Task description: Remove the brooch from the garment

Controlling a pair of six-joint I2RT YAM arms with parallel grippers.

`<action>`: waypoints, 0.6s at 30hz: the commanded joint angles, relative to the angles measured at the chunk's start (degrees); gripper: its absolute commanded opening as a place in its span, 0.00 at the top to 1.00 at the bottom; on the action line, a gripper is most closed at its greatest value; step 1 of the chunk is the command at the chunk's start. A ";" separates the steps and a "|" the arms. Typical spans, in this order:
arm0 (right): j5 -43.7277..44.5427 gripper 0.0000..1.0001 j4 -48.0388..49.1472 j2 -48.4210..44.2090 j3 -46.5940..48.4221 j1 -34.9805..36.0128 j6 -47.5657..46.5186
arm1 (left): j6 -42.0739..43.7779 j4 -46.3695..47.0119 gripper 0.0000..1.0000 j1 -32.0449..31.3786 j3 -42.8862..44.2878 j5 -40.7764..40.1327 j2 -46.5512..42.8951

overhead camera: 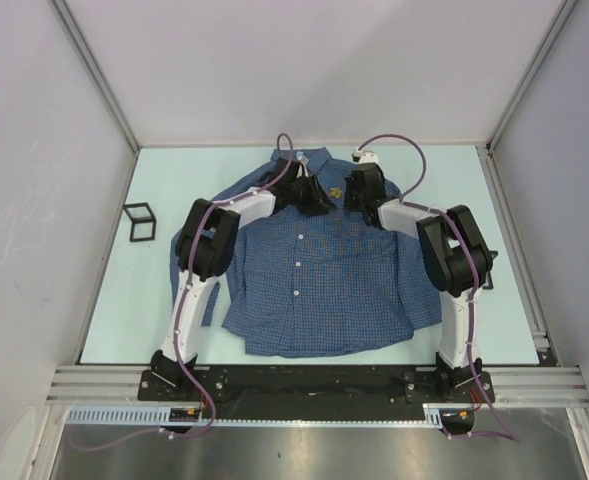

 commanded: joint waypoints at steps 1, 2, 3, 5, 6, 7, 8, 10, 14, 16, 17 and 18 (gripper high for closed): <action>15.08 1.00 -7.04 0.53 3.16 4.15 -8.99 | -5.57 5.10 0.61 1.43 -3.64 0.96 -5.96; 16.06 1.00 -8.79 0.88 3.69 4.94 -10.22 | -6.11 5.19 0.60 1.60 -4.08 1.22 -5.97; 16.59 1.00 -9.24 1.58 4.65 5.73 -10.76 | -6.63 7.28 0.55 1.87 -4.35 1.40 -5.88; 15.64 1.00 -9.95 2.11 5.27 6.26 -11.11 | -7.78 7.91 0.52 2.22 -4.18 2.19 -5.27; 14.76 0.99 -10.12 2.29 5.54 6.61 -11.11 | -7.95 8.09 0.51 2.39 -4.09 2.45 -5.09; 12.58 0.98 -10.21 2.46 5.54 6.70 -11.11 | -8.30 8.18 0.50 2.57 -3.91 2.63 -4.91; 11.42 0.95 -10.30 2.55 5.71 6.70 -10.94 | -8.31 8.27 0.50 2.57 -3.65 2.98 -4.74; 9.14 0.92 -10.56 2.99 6.15 6.62 -9.89 | -8.48 8.79 0.47 2.66 -3.38 3.42 -3.95; 4.74 0.83 -10.83 3.17 6.42 5.39 -7.34 | -8.31 8.62 0.44 2.66 -0.75 5.79 -1.84; 0.98 0.79 -10.83 2.99 6.42 4.34 -4.89 | -8.05 8.71 0.42 2.57 -0.22 6.76 -1.05; -0.53 0.78 -10.91 2.90 6.42 3.02 -3.74 | -7.87 8.88 0.41 2.57 0.04 6.94 -0.78; -2.11 0.77 -10.83 2.90 6.33 2.14 -2.86 | -7.69 9.14 0.41 2.48 0.31 7.29 -0.61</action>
